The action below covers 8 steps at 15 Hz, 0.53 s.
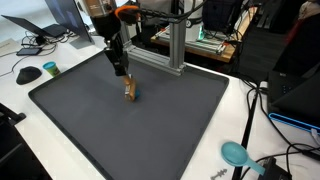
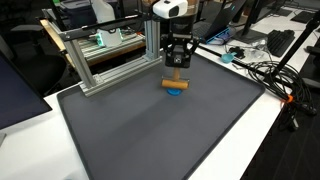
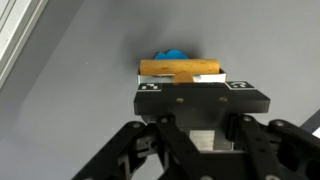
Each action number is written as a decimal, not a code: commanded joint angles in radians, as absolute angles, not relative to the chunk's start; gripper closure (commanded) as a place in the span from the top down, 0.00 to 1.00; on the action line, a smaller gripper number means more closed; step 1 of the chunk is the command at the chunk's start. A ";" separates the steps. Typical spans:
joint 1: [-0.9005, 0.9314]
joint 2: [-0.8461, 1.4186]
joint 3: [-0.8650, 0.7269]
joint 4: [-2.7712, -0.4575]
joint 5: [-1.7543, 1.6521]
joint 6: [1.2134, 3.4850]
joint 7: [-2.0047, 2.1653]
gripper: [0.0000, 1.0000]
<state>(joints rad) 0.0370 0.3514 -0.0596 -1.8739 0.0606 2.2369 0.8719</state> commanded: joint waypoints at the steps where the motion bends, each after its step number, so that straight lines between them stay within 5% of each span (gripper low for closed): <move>1: 0.061 0.403 -0.079 -1.804 0.024 2.204 0.920 0.22; 8: 0.052 0.465 -0.069 -1.762 0.044 2.178 0.883 0.22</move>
<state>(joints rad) 0.0457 0.4231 -0.0623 -1.7966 0.0437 2.2088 0.8923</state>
